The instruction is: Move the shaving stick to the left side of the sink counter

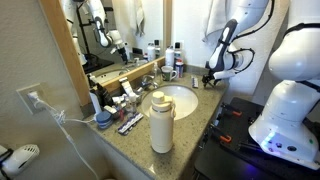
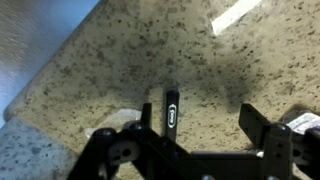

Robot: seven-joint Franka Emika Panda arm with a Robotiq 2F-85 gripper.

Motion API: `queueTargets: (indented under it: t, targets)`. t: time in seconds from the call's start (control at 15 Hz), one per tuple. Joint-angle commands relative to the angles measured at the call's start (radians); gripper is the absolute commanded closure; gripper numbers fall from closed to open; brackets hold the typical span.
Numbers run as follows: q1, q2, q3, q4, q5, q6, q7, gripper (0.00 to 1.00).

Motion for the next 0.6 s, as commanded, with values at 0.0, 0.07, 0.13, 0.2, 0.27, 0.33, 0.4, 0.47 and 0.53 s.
queueTargets:
  t: [0.0,0.07,0.13,0.2,0.27,0.33,0.4,0.47,0.53]
  targets:
    - [-0.032,0.019,0.04,0.015,0.016,0.024,-0.04,0.44]
    - [-0.03,0.02,0.038,0.016,0.015,0.025,-0.044,0.51]
    - [-0.033,0.022,0.04,0.018,0.015,0.025,-0.049,0.59]
    - [-0.033,0.02,0.042,0.019,0.015,0.026,-0.049,0.66]
    - [-0.032,0.02,0.04,0.02,0.016,0.026,-0.049,0.74]
    - [-0.032,0.018,0.04,0.02,0.016,0.025,-0.049,0.81]
    - [-0.033,0.017,0.043,0.019,0.015,0.026,-0.049,0.89]
    - [-0.031,0.015,0.043,0.018,0.015,0.027,-0.049,0.95]
    - [-0.029,0.014,0.044,0.017,0.016,0.026,-0.049,0.99]
